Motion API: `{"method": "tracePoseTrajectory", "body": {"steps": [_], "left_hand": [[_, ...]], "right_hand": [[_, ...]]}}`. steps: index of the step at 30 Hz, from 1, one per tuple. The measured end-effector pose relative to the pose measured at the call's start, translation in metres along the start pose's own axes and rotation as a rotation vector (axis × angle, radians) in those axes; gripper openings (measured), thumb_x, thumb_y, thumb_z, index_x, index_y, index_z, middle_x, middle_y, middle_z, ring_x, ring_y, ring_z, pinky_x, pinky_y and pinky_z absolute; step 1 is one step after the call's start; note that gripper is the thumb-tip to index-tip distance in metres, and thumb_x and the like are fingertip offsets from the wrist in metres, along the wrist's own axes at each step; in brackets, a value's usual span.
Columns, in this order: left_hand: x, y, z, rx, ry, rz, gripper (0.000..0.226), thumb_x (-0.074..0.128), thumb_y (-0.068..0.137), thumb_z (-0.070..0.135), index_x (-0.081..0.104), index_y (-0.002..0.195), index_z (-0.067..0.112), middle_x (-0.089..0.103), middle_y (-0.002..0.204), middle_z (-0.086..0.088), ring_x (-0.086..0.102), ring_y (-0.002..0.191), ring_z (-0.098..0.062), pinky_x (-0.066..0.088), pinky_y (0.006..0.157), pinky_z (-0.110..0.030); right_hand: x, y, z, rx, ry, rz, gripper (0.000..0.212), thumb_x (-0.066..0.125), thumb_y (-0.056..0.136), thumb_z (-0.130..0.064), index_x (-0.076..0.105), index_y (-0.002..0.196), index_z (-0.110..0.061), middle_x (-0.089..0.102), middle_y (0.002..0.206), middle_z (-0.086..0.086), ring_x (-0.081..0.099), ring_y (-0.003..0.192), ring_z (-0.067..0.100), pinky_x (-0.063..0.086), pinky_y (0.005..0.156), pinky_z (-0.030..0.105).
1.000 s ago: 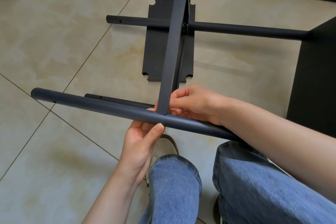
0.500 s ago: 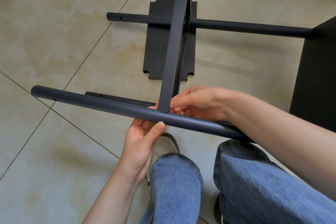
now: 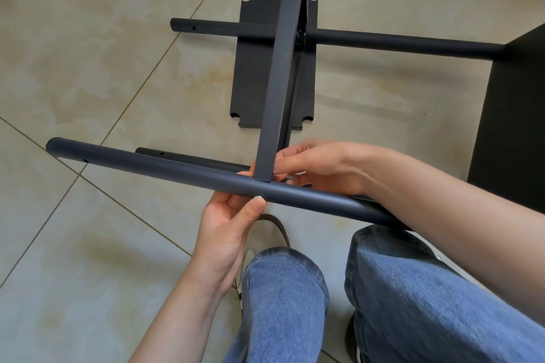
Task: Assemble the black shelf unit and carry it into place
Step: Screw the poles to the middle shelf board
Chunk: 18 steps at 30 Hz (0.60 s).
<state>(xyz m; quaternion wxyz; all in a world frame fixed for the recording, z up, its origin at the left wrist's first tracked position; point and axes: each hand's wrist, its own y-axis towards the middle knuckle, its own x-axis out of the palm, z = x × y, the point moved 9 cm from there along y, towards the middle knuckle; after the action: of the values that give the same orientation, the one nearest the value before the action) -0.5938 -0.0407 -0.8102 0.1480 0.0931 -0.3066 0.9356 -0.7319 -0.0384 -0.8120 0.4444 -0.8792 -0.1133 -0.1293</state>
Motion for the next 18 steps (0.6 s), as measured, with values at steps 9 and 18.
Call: {"method": "tracePoseTrajectory", "body": {"steps": [9, 18], "left_hand": [[0.0, 0.0, 0.001, 0.016, 0.008, -0.002, 0.042, 0.078, 0.073, 0.011, 0.062, 0.113, 0.014, 0.075, 0.108, -0.006, 0.069, 0.11, -0.022, 0.042, 0.113, -0.052], [0.0, -0.001, 0.0, 0.028, 0.019, 0.012, 0.037, 0.069, 0.077, 0.01, 0.062, 0.114, 0.014, 0.075, 0.11, -0.007, 0.068, 0.112, -0.023, 0.042, 0.112, -0.051]], "right_hand": [[-0.009, -0.001, 0.001, 0.023, -0.031, 0.083, 0.03, 0.067, 0.091, -0.018, 0.074, 0.062, -0.014, 0.058, 0.069, 0.004, 0.048, 0.065, 0.014, 0.042, 0.073, 0.031], [0.001, 0.001, -0.001, 0.005, -0.069, 0.035, 0.029, 0.06, 0.094, -0.016, 0.063, 0.066, -0.012, 0.052, 0.064, 0.001, 0.049, 0.058, 0.009, 0.044, 0.065, 0.022]]}}
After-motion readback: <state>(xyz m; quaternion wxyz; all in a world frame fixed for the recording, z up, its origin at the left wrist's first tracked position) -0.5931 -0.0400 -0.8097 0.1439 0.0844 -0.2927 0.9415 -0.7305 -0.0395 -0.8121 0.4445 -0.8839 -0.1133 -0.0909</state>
